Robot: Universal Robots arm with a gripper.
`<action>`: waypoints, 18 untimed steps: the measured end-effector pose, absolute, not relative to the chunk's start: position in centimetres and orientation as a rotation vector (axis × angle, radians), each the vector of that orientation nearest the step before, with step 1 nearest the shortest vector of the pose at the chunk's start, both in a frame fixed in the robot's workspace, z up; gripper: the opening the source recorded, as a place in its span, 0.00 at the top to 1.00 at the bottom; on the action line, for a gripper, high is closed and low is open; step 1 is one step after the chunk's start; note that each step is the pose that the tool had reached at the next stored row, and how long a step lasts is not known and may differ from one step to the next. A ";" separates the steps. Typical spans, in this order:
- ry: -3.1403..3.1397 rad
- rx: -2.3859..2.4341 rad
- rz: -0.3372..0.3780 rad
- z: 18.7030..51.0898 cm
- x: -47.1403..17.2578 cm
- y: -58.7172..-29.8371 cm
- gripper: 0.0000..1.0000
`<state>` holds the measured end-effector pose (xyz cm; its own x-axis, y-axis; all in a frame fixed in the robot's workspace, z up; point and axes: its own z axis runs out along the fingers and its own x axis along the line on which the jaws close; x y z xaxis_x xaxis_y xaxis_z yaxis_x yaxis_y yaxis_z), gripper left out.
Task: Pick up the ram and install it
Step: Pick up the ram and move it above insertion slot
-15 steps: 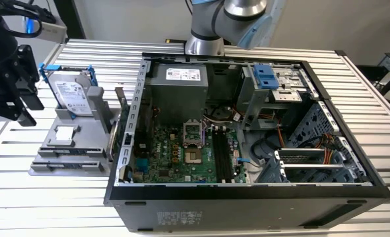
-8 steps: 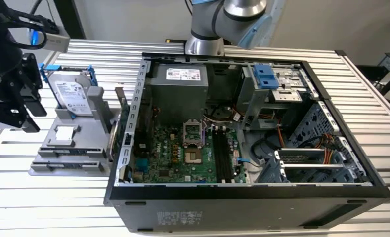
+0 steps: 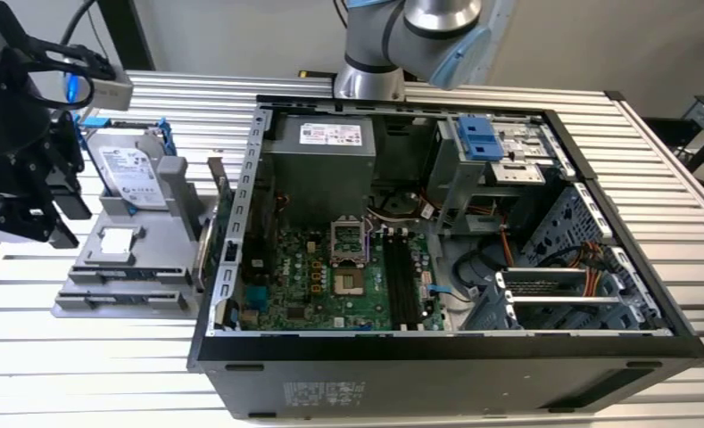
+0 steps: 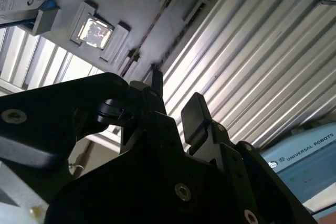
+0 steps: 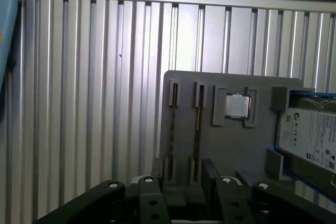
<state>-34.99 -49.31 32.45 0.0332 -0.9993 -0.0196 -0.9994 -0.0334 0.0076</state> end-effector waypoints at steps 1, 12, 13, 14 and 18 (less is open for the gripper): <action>2.180 -2.251 0.030 32.3 -35.0 -49.3 0.00; 2.193 -2.241 0.027 30.5 -35.0 -49.3 0.00; 2.195 -2.240 0.026 30.3 -35.0 -49.3 0.00; 2.197 -2.238 0.026 30.1 -35.0 -49.3 0.00; 2.206 -2.229 0.026 29.4 -35.0 -49.4 0.00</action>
